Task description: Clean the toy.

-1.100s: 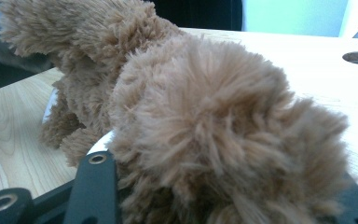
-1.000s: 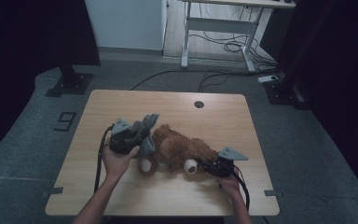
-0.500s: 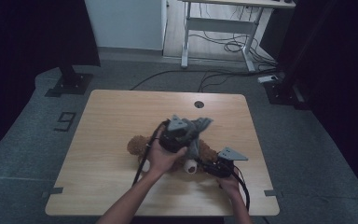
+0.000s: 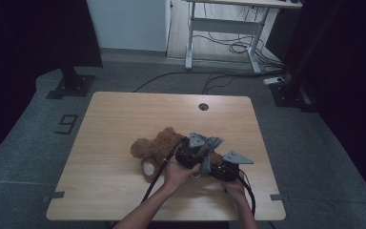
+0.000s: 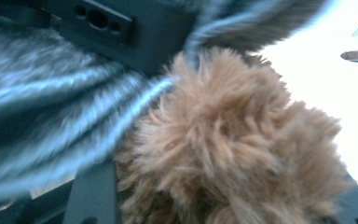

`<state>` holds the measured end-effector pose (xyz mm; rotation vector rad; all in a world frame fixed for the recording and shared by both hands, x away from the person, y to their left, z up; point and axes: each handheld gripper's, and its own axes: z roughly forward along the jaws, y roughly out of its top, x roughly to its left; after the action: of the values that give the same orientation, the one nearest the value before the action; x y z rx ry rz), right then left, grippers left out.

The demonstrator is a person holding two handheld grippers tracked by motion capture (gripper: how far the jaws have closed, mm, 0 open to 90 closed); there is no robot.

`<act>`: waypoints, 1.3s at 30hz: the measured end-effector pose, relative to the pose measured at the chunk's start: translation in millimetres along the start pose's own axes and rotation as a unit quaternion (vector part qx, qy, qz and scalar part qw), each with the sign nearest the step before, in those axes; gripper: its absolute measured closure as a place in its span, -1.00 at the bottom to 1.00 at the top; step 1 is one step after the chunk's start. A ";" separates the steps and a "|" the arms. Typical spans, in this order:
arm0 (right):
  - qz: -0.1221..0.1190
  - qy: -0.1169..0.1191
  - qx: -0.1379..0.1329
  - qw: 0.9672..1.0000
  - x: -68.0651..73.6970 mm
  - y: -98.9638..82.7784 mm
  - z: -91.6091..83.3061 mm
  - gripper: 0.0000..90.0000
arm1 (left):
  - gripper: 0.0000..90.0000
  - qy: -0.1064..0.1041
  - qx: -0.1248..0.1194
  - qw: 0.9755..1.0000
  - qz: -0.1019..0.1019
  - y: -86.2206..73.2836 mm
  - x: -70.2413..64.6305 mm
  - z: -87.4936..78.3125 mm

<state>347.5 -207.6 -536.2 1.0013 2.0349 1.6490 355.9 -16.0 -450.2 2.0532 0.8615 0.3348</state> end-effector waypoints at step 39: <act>-0.003 0.002 0.001 1.000 -1.3 -0.1 -0.3 0.01 | 0.73 -0.069 -0.010 0.997 -0.026 -3.2 3.4 0.5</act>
<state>348.2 -208.7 -536.4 0.9933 2.0400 1.6471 357.1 -12.8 -453.4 2.0052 0.8227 0.1702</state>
